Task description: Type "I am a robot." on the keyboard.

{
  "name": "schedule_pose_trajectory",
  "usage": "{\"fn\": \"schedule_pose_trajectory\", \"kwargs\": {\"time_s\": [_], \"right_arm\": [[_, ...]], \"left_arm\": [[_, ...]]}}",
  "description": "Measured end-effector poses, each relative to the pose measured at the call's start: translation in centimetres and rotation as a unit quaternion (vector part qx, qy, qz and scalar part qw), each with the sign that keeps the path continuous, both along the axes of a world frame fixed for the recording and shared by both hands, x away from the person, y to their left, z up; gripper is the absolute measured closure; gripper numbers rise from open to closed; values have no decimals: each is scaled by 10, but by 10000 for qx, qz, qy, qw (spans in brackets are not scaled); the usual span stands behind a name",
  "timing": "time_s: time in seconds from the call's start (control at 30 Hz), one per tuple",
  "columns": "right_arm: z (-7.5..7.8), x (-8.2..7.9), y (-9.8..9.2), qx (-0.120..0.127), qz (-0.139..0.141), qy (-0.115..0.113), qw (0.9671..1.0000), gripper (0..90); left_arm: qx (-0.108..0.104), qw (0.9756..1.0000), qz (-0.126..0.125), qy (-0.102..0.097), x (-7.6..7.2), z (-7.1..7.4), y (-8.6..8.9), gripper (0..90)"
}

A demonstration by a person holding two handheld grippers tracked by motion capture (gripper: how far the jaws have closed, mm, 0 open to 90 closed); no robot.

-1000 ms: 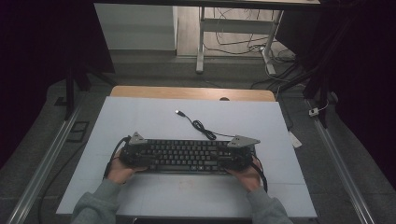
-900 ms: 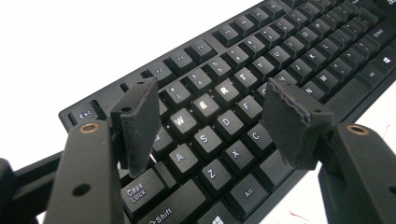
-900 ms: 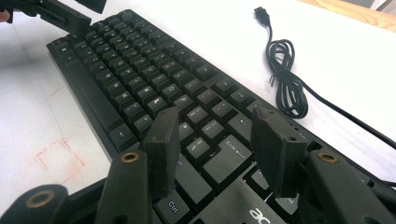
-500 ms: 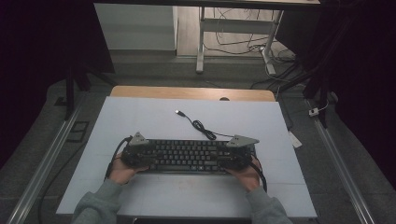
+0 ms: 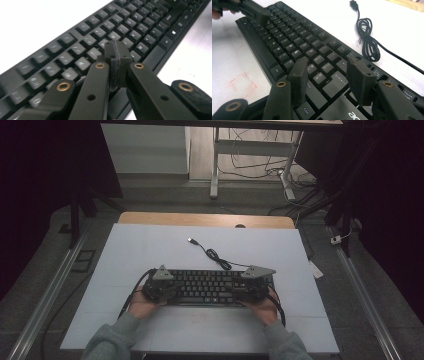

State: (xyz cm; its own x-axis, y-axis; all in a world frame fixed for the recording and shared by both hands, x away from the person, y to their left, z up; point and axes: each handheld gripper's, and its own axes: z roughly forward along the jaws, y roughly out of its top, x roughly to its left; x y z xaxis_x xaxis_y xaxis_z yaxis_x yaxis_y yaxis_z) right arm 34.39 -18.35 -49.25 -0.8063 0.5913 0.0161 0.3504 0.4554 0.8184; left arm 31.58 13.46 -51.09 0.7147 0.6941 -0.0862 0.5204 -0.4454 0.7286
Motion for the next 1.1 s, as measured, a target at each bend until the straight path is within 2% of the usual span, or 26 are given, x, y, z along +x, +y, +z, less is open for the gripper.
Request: {"fn": "schedule_pose_trajectory", "kwargs": {"time_s": [0.27, 0.77, 0.87, 1.0, 1.1], "right_arm": [[0, 0, -1, -22, -38, 0, 10000, 520], [0, 0, -1, -41, -66, 2, 10000, 520], [0, 0, -1, -44, -63, -5, 10000, 519], [0, 0, -1, -54, -70, -21, 10000, 518], [0, 0, -1, -48, -68, -4, 10000, 517]], "left_arm": [[160, 9998, -99, 103, 2, -7, -13, 892], [315, 9992, -125, 218, 3, -11, -17, 892], [281, 9995, -62, 126, 2, -9, -15, 893], [45, 10000, -16, -65, -1, -2, -9, 892], [-76, 9999, 111, -66, 0, 3, -1, 881]]}}
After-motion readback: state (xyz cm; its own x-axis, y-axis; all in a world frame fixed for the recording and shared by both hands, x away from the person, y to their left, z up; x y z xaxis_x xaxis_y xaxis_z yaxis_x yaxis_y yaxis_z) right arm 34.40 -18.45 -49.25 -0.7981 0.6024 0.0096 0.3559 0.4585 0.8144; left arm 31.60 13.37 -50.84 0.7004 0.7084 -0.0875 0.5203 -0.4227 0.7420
